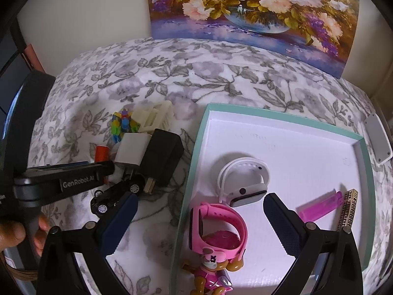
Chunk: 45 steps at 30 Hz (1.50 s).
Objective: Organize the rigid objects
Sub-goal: 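Grasp the red-white glue stick upright with the left tool, then grasp the black toy car with the right tool while the left tool holds the glue stick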
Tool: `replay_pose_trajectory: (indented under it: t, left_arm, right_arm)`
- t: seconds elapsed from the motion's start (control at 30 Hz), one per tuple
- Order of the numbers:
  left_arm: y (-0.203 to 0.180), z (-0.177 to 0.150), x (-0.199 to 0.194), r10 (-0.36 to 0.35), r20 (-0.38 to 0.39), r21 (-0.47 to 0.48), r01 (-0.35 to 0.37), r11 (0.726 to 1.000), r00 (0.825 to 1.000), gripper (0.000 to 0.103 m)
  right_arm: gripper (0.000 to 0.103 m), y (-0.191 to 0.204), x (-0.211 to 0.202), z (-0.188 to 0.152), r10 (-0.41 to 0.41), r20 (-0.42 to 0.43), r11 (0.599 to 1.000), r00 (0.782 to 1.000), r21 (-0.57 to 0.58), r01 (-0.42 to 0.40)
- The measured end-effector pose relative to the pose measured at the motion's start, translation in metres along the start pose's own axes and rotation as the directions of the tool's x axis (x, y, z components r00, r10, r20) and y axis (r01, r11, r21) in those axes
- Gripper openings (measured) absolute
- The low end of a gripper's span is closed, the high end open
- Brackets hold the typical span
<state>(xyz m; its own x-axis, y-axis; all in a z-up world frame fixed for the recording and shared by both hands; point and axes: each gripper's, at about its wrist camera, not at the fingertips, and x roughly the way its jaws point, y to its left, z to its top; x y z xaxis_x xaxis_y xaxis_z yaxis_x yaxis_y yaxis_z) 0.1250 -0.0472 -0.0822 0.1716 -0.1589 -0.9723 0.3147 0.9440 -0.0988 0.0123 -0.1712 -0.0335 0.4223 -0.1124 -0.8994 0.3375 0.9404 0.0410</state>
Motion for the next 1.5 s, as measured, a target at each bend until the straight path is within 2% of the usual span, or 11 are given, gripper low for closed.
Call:
replay_pose_trajectory:
  t: [0.07,0.33,0.5,0.57,0.7,0.83,0.93,1.23,1.5]
  left_arm:
    - [0.003,0.000,-0.001,-0.015,-0.004,-0.009,0.015,1.000,1.000,0.024]
    - [0.028,-0.013,-0.006,-0.026,-0.037,-0.045,0.024,0.999,0.999,0.024]
    - [0.055,-0.018,-0.011,-0.001,-0.052,-0.082,-0.003,0.997,0.999,0.024]
    - [0.067,-0.020,-0.013,-0.005,-0.058,-0.099,-0.001,0.995,0.998,0.024]
    - [0.084,-0.025,-0.015,0.016,-0.065,-0.100,-0.023,0.995,0.998,0.024]
    - [0.104,-0.029,-0.016,-0.016,-0.066,-0.131,0.007,0.991,0.998,0.024]
    - [0.114,-0.032,-0.019,-0.028,-0.070,-0.147,0.017,0.989,0.997,0.024]
    - [0.108,-0.025,-0.013,-0.022,-0.073,-0.141,0.012,0.990,0.997,0.024]
    - [0.083,-0.020,-0.009,-0.002,-0.075,-0.121,-0.007,0.993,0.997,0.025]
  right_arm:
    - [0.103,0.001,0.000,0.000,0.000,0.002,1.000,1.000,-0.006,0.000]
    - [0.103,0.010,-0.006,0.002,0.015,0.024,0.999,1.000,-0.035,-0.015]
    - [0.103,0.025,-0.007,0.000,0.051,0.025,0.995,0.998,-0.086,-0.049]
    - [0.098,0.032,-0.007,0.000,0.071,0.019,0.993,0.997,-0.100,-0.069]
    - [0.098,0.047,-0.008,-0.001,0.086,0.021,0.987,0.996,-0.140,-0.082]
    - [0.094,0.062,-0.004,-0.004,0.088,0.011,0.978,0.996,-0.189,-0.084]
    - [0.087,0.070,0.003,-0.006,0.082,-0.011,0.974,0.997,-0.210,-0.082]
    - [0.086,0.086,0.019,-0.009,0.072,-0.049,0.969,0.996,-0.234,-0.082]
    - [0.076,0.101,0.030,-0.009,0.075,-0.071,0.965,0.995,-0.245,-0.091]
